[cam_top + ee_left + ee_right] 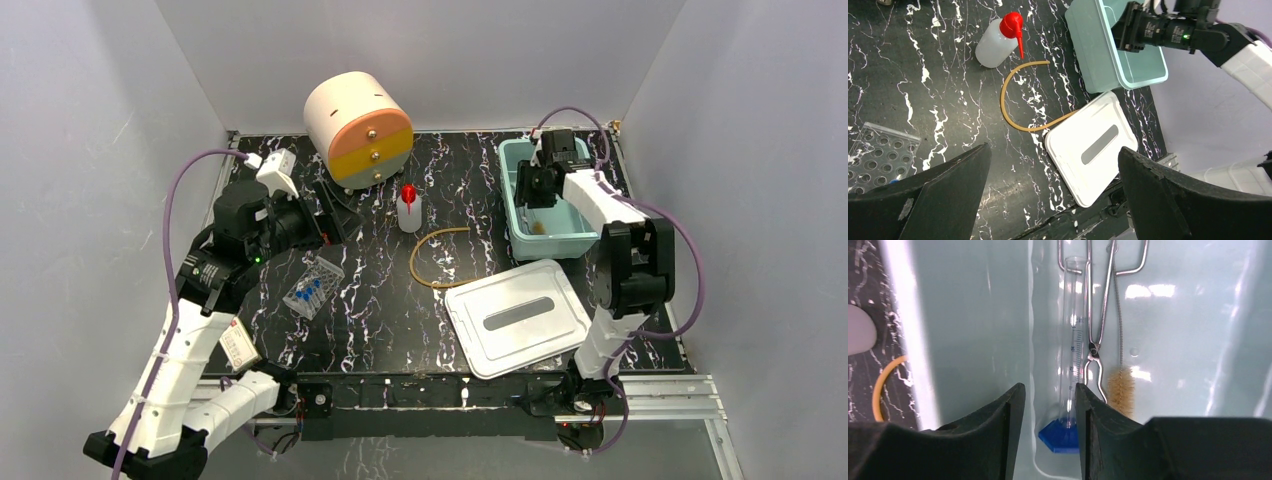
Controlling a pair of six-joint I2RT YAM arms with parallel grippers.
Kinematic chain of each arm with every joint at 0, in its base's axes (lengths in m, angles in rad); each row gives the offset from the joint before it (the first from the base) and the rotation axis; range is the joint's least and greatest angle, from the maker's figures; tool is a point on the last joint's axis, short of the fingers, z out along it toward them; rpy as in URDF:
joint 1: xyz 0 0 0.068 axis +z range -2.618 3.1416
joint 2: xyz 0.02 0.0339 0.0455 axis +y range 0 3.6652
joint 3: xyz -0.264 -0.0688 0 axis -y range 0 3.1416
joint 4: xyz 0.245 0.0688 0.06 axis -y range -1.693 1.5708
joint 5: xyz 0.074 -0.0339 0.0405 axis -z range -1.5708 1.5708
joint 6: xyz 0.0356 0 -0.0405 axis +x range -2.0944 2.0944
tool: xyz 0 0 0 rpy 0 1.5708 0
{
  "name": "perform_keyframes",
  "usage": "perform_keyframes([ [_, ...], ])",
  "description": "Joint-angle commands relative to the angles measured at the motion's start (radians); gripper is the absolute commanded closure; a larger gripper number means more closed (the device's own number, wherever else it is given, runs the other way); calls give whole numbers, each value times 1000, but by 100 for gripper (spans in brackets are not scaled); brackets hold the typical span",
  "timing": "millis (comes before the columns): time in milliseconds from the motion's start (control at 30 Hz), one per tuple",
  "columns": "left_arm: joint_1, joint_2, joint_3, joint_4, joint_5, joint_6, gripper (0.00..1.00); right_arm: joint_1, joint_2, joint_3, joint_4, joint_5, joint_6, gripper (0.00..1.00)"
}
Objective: Organize the chemistry lab equipment
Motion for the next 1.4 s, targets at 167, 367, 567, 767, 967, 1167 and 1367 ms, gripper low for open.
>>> perform_keyframes([
  [167, 0, 5, 12, 0, 5, 4, 2, 5, -262, 39, -60, 13, 45, 49],
  [367, 0, 22, -18, 22, 4, 4, 2, 114, -436, -27, -70, 2, 48, 49],
  [567, -1, 67, -17, 23, 26, 9, 2, 326, -514, -41, -51, 47, 91, 47],
  [767, 0, 60, -49, 23, -10, 0, 2, 540, -448, -57, -1, 151, 123, 45],
  [967, 0, 30, -29, -30, -166, -12, 2, 635, -264, 76, 13, 266, 123, 31],
  [1167, 0, 13, -36, -59, -184, -14, 2, 640, -91, 181, 66, 351, 157, 23],
  [1367, 0, 6, -38, -82, -184, -13, 2, 645, 137, 403, -40, 418, 173, 20],
])
